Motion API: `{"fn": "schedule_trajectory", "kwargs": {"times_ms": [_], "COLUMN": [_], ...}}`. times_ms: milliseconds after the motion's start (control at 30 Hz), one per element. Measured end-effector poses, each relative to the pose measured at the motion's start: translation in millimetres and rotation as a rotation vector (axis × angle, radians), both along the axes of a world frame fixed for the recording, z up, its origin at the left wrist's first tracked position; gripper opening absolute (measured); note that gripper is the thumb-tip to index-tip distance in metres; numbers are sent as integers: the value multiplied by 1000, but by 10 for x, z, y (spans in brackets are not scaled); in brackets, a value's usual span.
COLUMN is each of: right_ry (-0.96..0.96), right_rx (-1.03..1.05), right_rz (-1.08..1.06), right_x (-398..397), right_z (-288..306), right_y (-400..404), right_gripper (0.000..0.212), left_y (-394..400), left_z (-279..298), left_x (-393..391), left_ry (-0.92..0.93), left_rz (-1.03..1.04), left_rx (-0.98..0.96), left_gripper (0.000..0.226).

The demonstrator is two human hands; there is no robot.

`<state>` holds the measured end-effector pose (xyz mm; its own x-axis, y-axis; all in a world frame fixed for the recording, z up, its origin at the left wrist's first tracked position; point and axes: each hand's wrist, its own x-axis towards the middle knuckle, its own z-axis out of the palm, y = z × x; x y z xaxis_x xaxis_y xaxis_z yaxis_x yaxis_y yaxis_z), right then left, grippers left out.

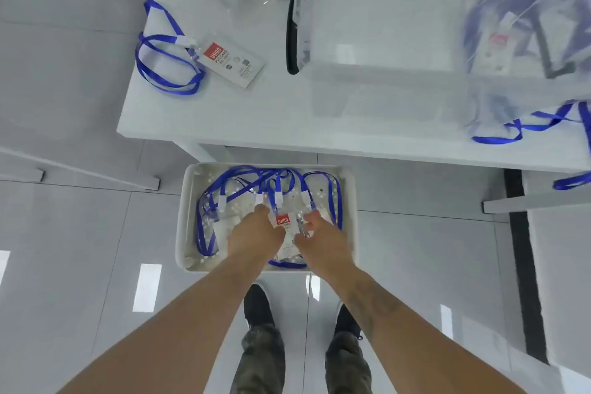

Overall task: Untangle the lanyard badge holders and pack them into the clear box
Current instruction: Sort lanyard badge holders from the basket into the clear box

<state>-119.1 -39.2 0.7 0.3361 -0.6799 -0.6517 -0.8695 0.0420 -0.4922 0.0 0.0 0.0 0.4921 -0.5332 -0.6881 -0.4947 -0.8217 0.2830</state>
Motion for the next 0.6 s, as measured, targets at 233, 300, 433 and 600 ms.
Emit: {"fn": "schedule_trajectory", "kwargs": {"times_ms": [233, 300, 433, 600], "right_ry": [-4, -18, -163, -395], "right_rx": [51, 71, 275, 591], "right_rz": [-137, -202, -497, -727], "right_x": [177, 176, 117, -41], "right_z": [-271, -255, 21, 573], "right_y": [-19, -51, -153, -162], "right_gripper": [34, 30, 23, 12], "left_y": [-45, -61, -70, 39], "left_z": [-251, -252, -6, 486], "left_x": [53, 90, 184, 387], "left_ry": [49, 57, 212, 617], "left_rz": [217, 245, 347, 717], "left_rx": [-39, -90, -218, -242], "left_gripper": [56, 53, 43, 25]}}
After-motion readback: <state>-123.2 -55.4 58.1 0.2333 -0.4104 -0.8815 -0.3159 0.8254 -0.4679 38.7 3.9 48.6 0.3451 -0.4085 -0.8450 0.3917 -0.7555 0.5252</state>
